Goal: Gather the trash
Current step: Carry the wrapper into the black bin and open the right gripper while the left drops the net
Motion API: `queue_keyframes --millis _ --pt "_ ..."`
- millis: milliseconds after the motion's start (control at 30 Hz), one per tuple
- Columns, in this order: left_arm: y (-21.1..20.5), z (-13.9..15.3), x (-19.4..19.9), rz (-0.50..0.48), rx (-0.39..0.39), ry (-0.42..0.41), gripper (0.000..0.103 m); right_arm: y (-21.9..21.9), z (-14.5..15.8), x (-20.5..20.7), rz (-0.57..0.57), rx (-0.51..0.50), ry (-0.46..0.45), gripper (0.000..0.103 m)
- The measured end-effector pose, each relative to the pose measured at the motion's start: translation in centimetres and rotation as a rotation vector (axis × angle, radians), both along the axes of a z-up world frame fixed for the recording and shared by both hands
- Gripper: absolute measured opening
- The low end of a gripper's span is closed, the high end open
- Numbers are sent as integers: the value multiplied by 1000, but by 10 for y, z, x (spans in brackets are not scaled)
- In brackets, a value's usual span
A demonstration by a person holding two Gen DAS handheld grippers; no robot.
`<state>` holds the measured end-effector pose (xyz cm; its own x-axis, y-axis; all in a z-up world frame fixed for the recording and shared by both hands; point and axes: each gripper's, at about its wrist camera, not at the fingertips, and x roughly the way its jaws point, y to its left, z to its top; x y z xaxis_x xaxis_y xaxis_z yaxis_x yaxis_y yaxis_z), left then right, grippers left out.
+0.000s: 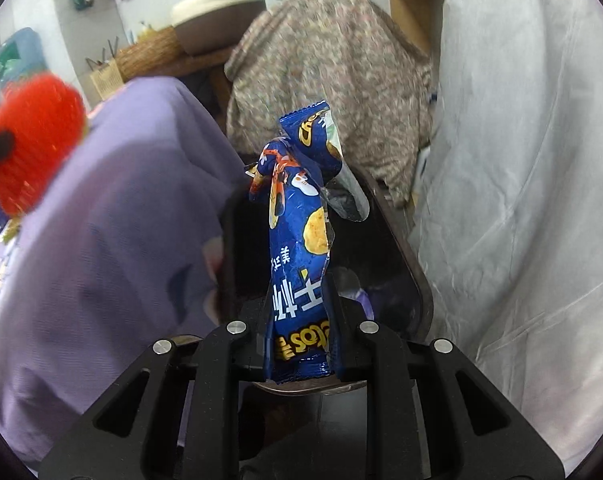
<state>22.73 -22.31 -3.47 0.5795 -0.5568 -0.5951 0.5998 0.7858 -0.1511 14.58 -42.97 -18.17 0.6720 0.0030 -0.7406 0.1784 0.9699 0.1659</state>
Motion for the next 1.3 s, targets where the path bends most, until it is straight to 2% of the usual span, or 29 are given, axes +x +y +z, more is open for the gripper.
queue_keyframes --millis 267,333,433,467,500,567,667,900,1200,1267,1300 --pt "-39 -6 -3 -81 17 23 19 -14 -44 33 -6 37 86 22" --pt "-46 -10 -3 -92 26 34 19 -14 -55 41 3 24 100 27" --pt "-53 -16 -3 -101 41 45 19 -15 -68 50 -3 4 127 46" --pt "-54 -18 -3 -105 44 49 19 -15 -71 51 -8 3 132 57" --pt "-57 -20 -2 -108 48 55 19 -15 -73 51 -13 2 133 63" --pt "-60 -23 -1 -112 55 64 19 -14 -74 47 -16 5 129 64" --pt "-69 -28 0 -122 73 77 19 -11 -72 40 -15 -5 127 65" --pt "-97 -43 12 -143 130 110 19 -12 -51 7 -43 -34 86 76" --pt "-135 -60 31 -148 243 115 19 -12 -25 -34 -80 -46 35 77" --pt "-139 -63 32 -148 258 114 21 -11 -22 -40 -82 -61 30 77" --pt "-140 -65 32 -150 264 119 25 -10 -20 -43 -84 -67 27 78"
